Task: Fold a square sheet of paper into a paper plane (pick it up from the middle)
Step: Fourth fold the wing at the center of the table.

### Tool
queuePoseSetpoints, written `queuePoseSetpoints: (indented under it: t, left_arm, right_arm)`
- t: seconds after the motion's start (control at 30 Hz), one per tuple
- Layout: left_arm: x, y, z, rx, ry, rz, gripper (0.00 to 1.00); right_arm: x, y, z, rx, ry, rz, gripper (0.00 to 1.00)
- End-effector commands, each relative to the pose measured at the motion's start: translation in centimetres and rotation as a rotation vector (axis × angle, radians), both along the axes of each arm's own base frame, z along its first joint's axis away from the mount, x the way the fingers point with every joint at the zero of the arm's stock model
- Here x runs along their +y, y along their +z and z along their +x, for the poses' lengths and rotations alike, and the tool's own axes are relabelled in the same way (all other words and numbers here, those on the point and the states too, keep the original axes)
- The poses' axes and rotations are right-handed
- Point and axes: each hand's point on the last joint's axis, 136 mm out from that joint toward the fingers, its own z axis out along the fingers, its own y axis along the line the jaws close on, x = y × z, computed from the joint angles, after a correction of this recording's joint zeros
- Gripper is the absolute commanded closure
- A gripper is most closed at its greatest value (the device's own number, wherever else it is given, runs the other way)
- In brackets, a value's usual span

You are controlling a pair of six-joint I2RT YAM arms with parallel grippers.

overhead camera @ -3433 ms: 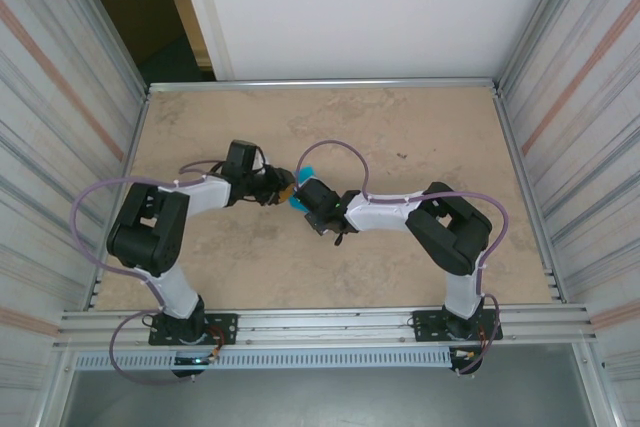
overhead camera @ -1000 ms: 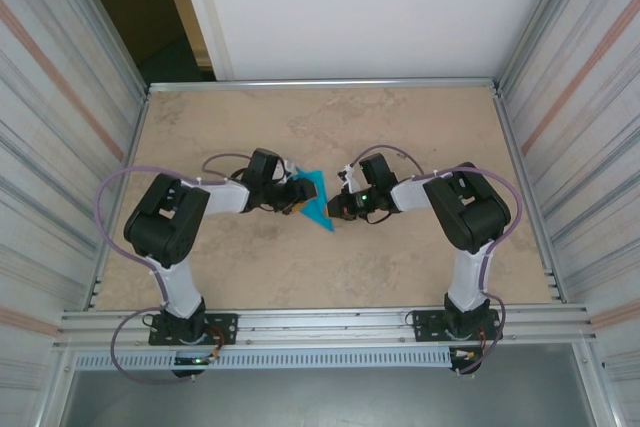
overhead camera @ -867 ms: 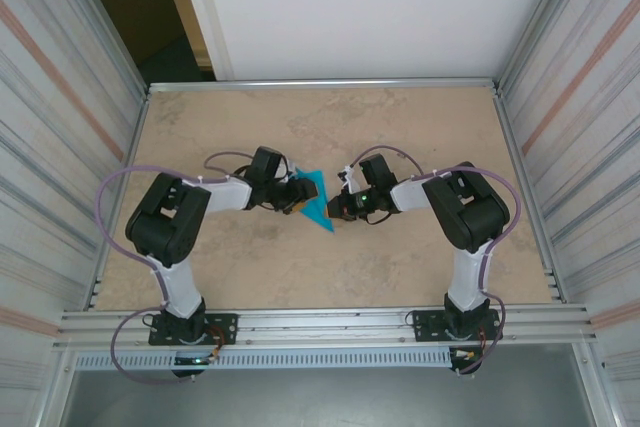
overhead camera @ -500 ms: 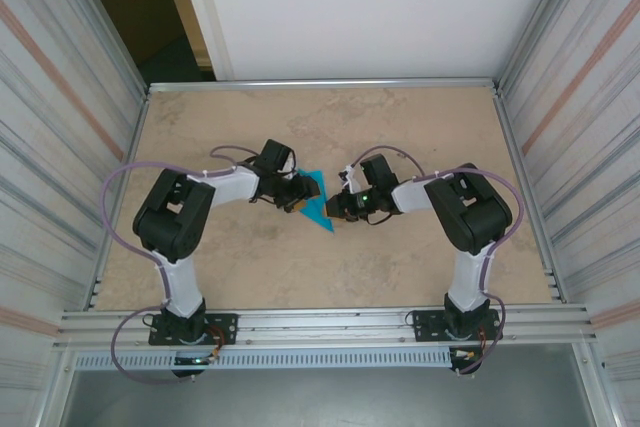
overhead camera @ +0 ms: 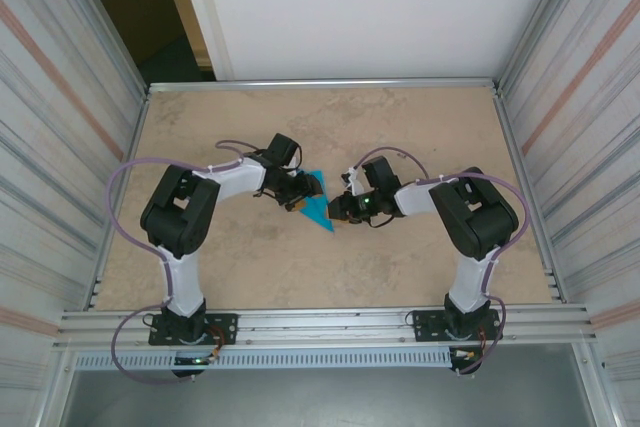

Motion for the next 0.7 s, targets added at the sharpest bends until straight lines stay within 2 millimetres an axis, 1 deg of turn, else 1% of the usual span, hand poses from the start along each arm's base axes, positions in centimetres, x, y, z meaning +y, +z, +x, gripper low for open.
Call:
queuePoseSetpoints:
  t: [0.0,0.17,0.4,0.67]
  left_arm:
    - [4.6,-7.4,-6.1,0.242,-0.015,0.264,0.45]
    - [4.6,-7.8,-6.4,0.256,-0.024,0.276,0.44]
    - [4.6,-8.2,-6.7,0.273,-0.031,0.278,0.42]
    - [4.2,-7.4,-6.2,0.255,-0.035,0.256,0.42]
  right_arm:
    - [-0.1,-0.2,0.6,-0.031,-0.016,-0.078,0.71]
    - [-0.1,-0.9,0.9,-0.024,-0.027,-0.109,0.72]
    - [-0.2,-1.2,0.9,-0.018,-0.025,-0.118,0.77]
    - [-0.4,-1.9,0.5,0.015,-0.015,-0.093,0.84]
